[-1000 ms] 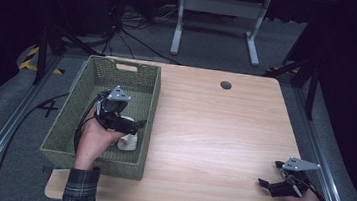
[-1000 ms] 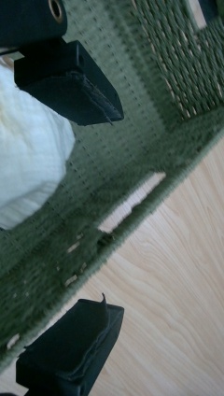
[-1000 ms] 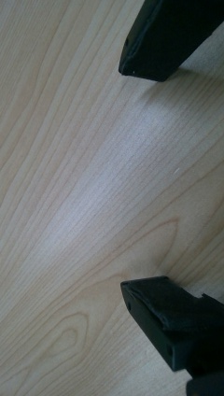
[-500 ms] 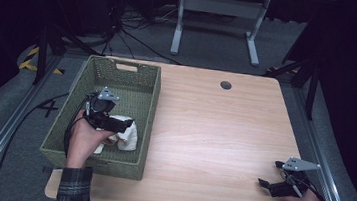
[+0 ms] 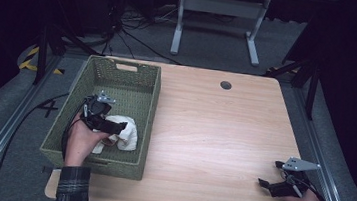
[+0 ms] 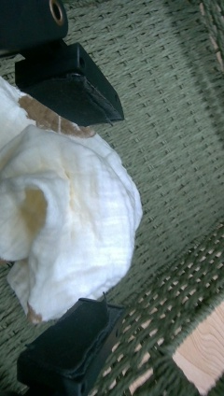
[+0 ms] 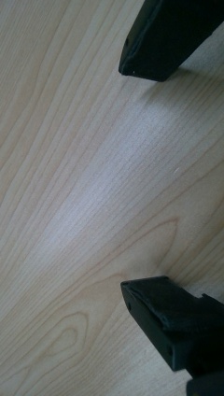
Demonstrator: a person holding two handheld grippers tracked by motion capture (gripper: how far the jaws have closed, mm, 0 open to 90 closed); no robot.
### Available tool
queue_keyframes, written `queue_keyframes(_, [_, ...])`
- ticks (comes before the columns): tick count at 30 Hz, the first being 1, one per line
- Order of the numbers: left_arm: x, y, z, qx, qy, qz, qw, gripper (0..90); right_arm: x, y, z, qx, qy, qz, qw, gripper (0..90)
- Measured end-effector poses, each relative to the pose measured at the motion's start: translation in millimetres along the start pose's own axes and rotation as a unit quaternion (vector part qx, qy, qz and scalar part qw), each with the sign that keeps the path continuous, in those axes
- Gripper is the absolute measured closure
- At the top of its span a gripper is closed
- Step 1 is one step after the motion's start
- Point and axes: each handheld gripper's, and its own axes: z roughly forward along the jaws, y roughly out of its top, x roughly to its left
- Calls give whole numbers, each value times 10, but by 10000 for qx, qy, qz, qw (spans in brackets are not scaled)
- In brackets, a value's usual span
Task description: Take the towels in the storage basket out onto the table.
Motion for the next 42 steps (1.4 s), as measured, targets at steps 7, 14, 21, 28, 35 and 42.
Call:
queue_keyframes(7, [15,-30,104,248,30,-30,9997,82,1,-1,-1,2,5,-3,10000,3])
queue_keyframes(14, [27,-46,184,613,32,-122,9980,83,2,0,-2,6,7,4,10000,3])
queue_keyframes(21, [27,-55,247,869,-27,-182,9960,94,3,-1,-2,8,6,2,10000,3])
queue_keyframes(28, [-11,-68,351,1372,-157,-115,9903,118,3,-1,-2,7,6,-1,10000,3])
queue_keyframes(35, [-8,-77,380,1533,-200,-220,9877,162,3,-1,-1,4,5,-4,10000,3])
queue_keyframes(42, [-2,-77,379,1708,-357,-337,9841,388,2,-1,0,4,-1,-12,10000,3])
